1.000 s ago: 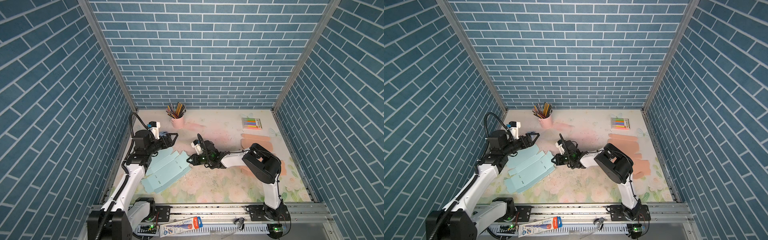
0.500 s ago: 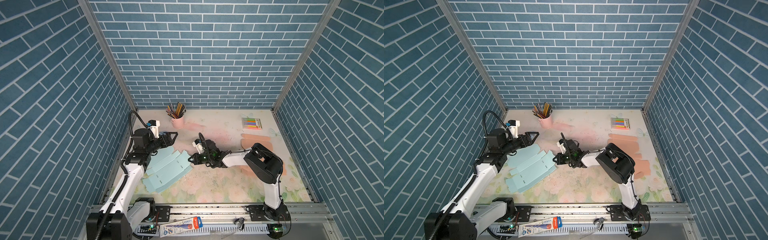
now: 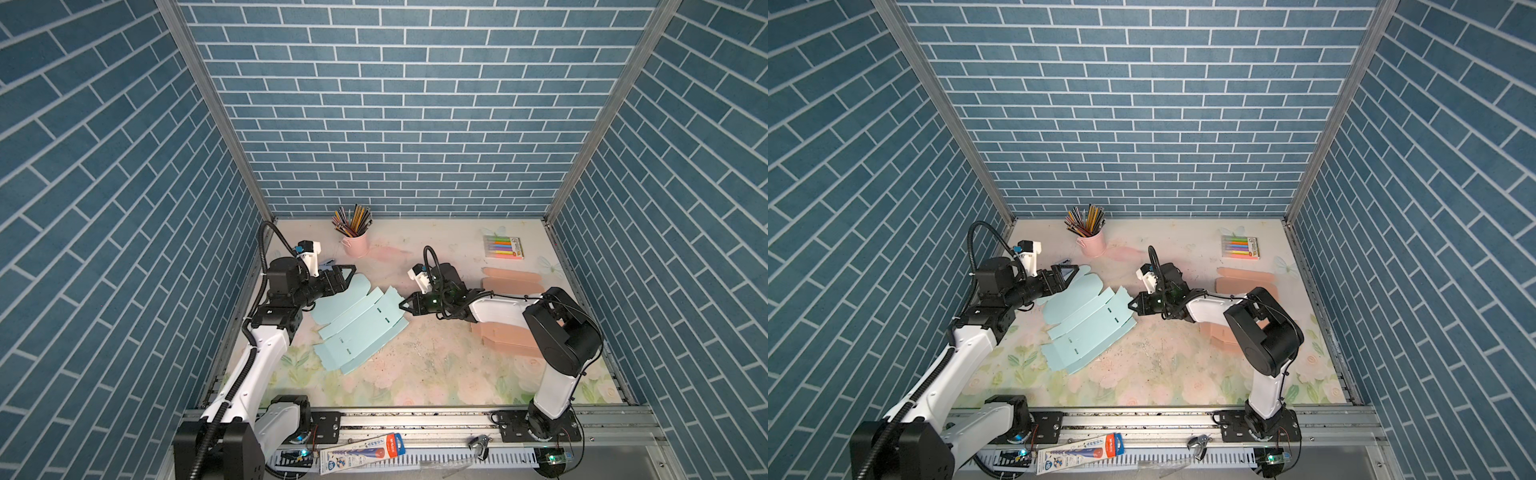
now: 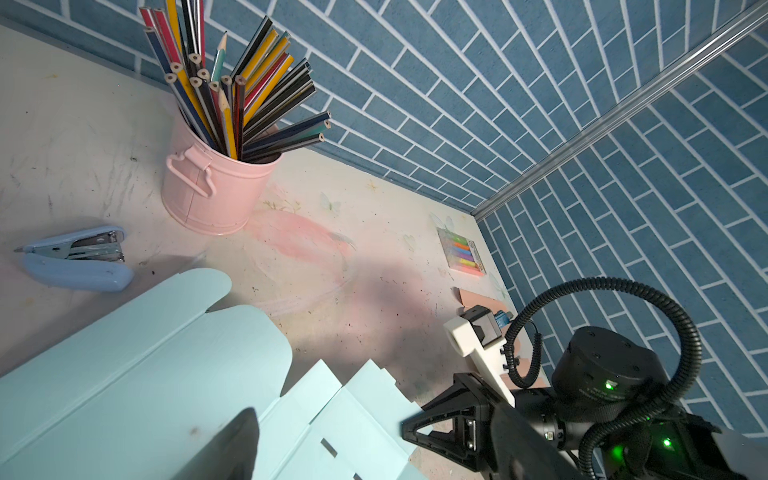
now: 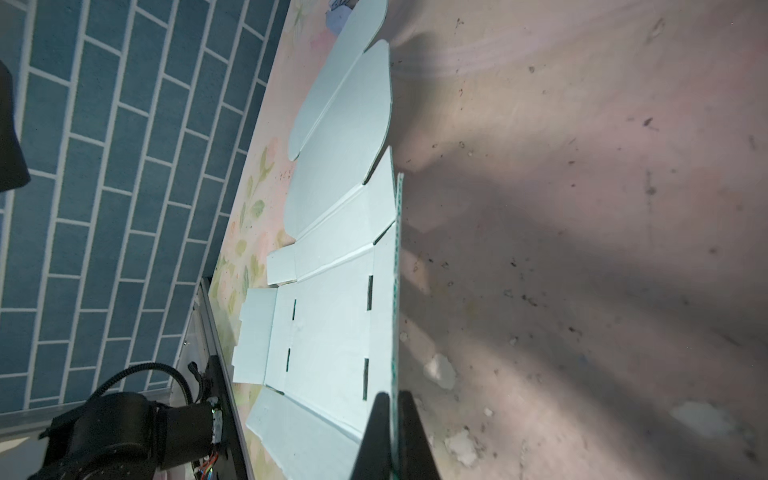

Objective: Fold the paper box

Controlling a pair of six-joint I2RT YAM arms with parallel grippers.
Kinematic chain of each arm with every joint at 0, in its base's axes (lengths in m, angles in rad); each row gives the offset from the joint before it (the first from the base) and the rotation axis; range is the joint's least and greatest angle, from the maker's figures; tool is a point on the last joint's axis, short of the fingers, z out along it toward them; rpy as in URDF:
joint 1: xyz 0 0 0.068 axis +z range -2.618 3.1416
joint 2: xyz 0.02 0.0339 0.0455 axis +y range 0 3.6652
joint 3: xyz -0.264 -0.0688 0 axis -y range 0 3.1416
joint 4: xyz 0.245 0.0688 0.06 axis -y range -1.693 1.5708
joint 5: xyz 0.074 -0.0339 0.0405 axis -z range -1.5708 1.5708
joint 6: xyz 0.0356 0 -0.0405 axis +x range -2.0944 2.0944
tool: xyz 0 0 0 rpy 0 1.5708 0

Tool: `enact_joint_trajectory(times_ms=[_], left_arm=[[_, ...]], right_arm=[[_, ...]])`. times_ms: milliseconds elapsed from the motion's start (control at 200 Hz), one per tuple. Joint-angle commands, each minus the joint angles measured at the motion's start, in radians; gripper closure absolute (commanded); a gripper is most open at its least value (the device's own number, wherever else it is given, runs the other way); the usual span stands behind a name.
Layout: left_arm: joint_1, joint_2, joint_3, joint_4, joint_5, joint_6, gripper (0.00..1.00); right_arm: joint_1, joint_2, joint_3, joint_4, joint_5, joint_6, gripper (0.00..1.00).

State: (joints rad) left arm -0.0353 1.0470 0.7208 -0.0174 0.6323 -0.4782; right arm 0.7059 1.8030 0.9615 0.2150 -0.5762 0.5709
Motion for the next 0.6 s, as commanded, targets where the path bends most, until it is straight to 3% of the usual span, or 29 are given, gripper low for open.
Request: enact_joint_trajectory(times_ms=[0,90,245,480,595], left_arm=[[-0.006,0.005,-0.016,0.02,0.014,0.018,0.12],[-0.015,-0.01,-0.034,0.052,0.013,0.004,0.12],[-0.015,-0.03,-0.057,0.09,-0.066,-0.123,0.12],[-0.011,-0.019,-0.056,0.091,-0.056,-0.142,0.12],[-0.007,0.009,-0.052,0.102,0.013,-0.122,0.12]], right_arm=[[-0.047,-0.039,-0.009,-0.149,-0.085,-0.156,0.94],[-0.086,-0.041,0.004,-0.213,-0.133,-0.228,0.94],[-0.135,-0.021,0.036,-0.321,-0.202,-0.366,0.94],[-0.19,0.009,0.079,-0.393,-0.239,-0.485,0.94],[-0.22,0.044,0.114,-0.45,-0.257,-0.553,0.94]])
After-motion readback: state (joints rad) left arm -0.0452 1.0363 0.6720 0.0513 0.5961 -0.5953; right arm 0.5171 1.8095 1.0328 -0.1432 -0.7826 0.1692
